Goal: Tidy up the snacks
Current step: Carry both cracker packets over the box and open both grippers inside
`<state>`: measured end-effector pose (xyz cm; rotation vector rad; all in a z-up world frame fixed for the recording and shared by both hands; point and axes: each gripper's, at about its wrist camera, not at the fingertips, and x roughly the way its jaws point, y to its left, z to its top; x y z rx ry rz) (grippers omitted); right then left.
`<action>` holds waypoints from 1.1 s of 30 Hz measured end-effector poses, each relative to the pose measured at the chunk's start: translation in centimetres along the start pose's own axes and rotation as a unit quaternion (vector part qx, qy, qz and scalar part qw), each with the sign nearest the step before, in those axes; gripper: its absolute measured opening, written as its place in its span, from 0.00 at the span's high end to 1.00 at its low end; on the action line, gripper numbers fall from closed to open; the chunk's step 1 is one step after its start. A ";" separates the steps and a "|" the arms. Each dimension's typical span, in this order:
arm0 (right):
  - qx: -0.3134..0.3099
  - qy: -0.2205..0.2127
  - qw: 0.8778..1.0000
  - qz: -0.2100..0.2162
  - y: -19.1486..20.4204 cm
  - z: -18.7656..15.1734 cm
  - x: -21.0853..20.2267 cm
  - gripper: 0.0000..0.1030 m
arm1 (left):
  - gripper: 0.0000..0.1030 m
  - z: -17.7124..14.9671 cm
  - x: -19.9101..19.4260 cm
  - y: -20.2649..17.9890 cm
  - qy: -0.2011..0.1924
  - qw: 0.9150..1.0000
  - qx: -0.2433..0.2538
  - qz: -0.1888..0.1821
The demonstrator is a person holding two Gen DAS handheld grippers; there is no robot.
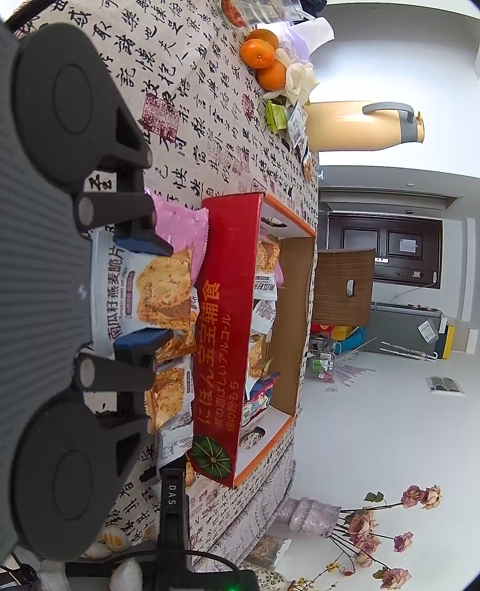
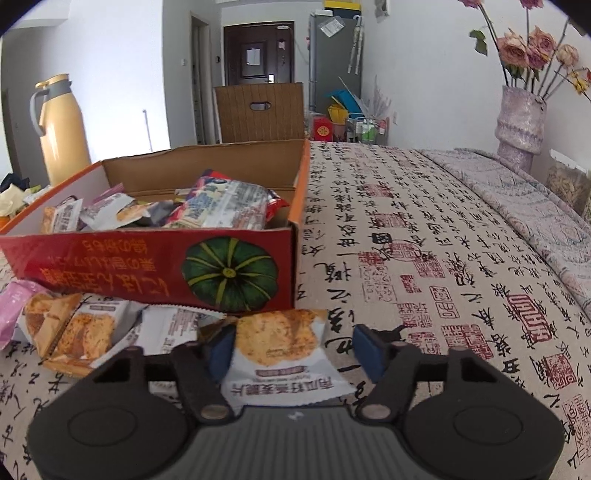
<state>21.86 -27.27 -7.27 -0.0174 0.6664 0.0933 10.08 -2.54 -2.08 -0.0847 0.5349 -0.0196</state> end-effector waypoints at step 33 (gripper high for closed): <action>-0.018 -0.143 0.986 0.085 4.8 4.8 -6.7 0.56 | 0.59 6.9 1.0 -1.9 -0.074 0.997 0.023 -0.015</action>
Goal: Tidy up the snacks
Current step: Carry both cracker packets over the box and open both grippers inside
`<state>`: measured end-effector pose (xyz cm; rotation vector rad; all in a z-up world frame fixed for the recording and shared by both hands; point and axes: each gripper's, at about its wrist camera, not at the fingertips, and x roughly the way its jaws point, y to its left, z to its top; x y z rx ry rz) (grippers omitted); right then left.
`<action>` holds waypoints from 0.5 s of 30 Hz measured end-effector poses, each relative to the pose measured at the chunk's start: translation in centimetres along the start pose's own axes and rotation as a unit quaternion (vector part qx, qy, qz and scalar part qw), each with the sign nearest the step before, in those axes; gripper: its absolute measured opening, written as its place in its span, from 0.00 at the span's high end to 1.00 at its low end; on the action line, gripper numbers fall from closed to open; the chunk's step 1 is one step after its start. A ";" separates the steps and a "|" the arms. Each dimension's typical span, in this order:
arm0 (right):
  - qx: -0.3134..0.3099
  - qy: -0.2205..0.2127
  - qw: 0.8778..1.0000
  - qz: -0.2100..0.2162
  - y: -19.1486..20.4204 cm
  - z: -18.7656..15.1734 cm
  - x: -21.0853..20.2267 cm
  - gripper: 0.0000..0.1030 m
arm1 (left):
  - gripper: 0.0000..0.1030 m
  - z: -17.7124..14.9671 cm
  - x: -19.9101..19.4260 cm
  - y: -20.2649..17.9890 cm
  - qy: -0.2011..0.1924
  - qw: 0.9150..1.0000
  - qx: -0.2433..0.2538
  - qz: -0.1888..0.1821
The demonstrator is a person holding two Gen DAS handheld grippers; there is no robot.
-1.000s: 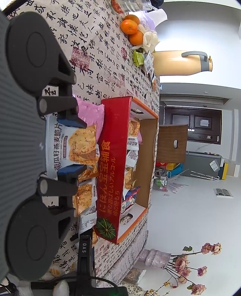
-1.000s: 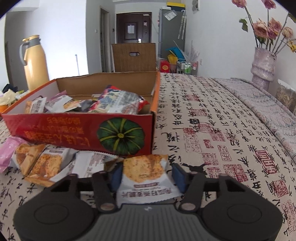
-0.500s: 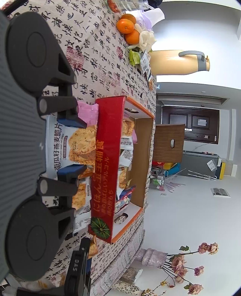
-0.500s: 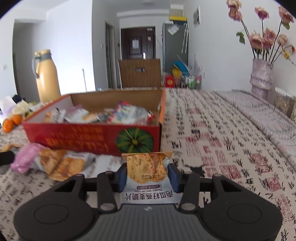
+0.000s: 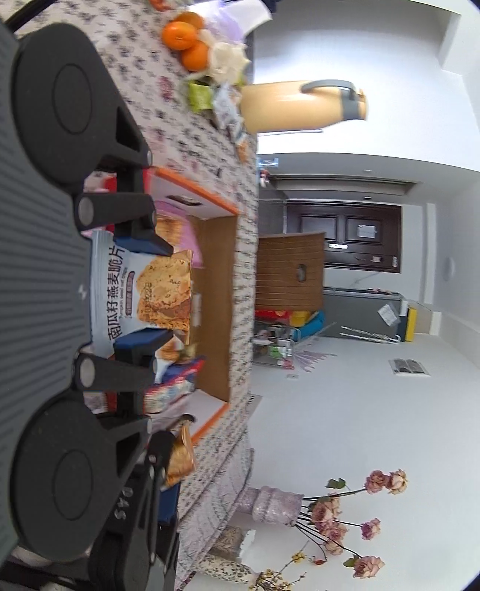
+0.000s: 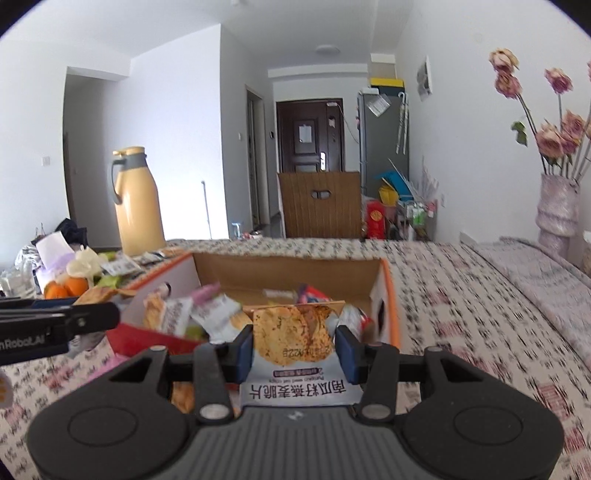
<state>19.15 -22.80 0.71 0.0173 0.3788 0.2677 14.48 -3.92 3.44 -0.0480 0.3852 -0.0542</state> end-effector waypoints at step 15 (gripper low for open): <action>0.007 -0.034 0.999 0.006 0.6 4.9 6.7 0.56 | 0.59 4.6 6.2 0.9 -0.020 1.000 -0.017 0.014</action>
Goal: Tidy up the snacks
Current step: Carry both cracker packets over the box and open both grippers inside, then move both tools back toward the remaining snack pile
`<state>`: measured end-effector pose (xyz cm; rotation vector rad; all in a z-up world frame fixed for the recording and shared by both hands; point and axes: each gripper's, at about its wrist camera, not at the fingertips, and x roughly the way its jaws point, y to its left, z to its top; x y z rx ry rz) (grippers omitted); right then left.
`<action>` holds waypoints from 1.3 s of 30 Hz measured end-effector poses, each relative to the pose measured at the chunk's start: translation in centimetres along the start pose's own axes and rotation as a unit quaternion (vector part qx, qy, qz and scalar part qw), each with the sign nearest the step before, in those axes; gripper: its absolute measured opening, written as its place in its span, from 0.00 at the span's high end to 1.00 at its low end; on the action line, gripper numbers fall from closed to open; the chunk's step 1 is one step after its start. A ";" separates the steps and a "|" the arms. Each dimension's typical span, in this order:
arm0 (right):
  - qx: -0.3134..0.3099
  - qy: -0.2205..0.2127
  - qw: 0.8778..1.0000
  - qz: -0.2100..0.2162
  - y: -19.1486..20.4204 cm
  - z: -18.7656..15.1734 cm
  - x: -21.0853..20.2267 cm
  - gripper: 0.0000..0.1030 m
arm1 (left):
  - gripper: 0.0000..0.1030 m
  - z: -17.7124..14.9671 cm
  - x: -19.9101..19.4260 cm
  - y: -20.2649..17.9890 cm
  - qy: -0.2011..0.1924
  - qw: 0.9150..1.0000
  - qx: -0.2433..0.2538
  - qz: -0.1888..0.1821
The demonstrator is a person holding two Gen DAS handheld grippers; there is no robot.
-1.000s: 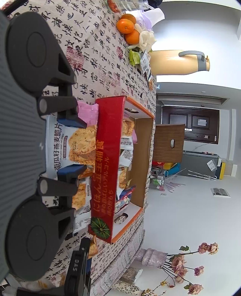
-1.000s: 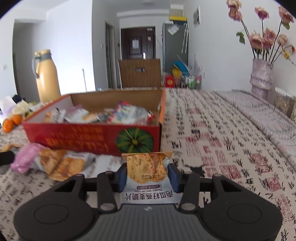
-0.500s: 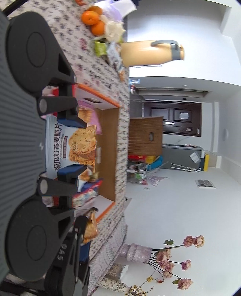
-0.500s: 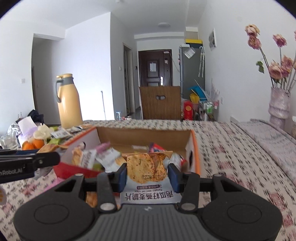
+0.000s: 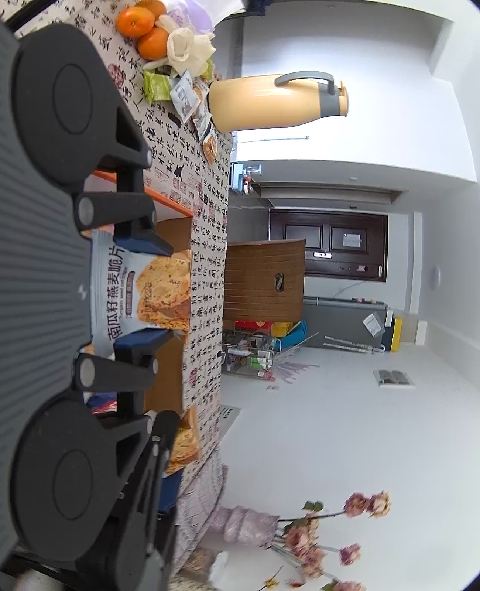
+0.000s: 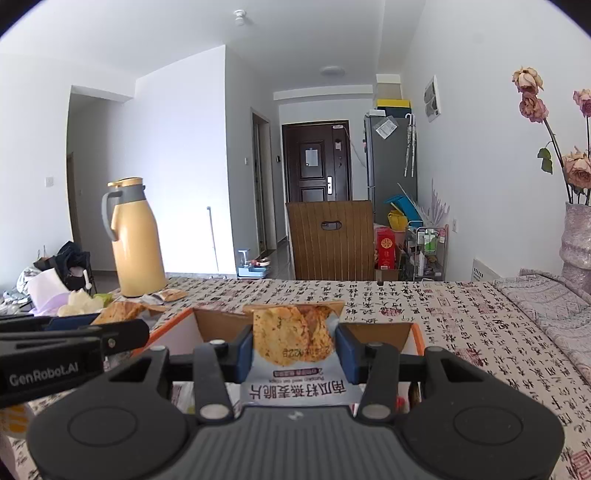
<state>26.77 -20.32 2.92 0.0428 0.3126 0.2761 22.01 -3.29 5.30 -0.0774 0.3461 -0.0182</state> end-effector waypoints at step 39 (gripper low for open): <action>0.018 0.050 0.998 -0.032 -1.6 -3.7 4.5 0.00 | 0.00 -1.7 5.7 2.6 -0.009 0.997 -0.056 0.060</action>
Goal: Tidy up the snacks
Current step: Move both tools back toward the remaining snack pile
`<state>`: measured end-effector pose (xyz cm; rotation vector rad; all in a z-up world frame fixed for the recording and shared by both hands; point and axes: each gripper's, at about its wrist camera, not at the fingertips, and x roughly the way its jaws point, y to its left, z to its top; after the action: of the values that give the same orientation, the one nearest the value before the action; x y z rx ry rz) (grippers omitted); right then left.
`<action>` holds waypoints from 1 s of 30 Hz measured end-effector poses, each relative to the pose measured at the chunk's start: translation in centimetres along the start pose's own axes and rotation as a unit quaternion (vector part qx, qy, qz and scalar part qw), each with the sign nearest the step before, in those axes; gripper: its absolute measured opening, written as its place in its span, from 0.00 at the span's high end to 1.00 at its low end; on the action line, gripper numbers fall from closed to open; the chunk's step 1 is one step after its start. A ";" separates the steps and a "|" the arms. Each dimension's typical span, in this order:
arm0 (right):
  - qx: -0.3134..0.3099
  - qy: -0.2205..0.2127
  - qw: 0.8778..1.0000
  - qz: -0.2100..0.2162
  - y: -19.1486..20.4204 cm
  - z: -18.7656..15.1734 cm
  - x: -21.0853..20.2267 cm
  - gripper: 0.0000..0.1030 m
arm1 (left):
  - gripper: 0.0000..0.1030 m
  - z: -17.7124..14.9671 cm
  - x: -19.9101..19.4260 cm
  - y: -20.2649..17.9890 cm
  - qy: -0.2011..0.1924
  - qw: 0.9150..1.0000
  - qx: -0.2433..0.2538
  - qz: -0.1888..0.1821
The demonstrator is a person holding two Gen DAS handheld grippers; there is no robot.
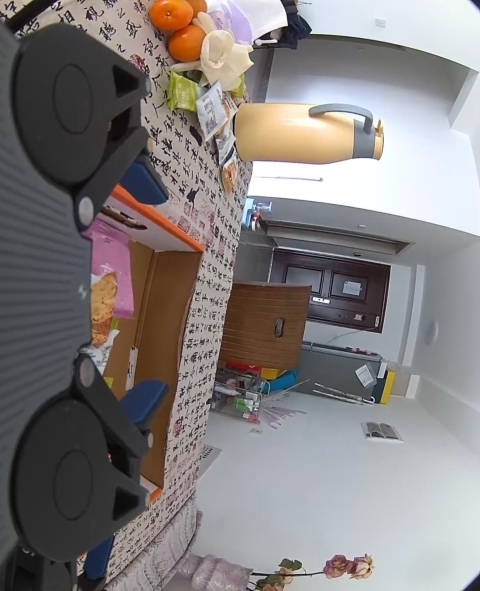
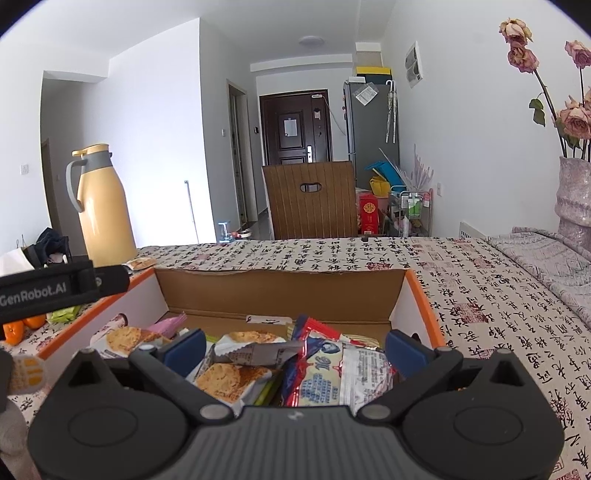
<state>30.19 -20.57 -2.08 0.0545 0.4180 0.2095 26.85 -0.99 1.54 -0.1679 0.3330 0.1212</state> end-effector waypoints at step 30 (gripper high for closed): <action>-0.007 0.002 1.000 -0.014 1.3 -3.3 -10.8 0.00 | 0.00 -3.6 -10.4 3.2 0.035 0.998 0.031 -0.033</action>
<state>18.95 -21.62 -0.63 0.0346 0.4207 0.1855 15.49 0.53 1.16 -0.1218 0.3993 0.0397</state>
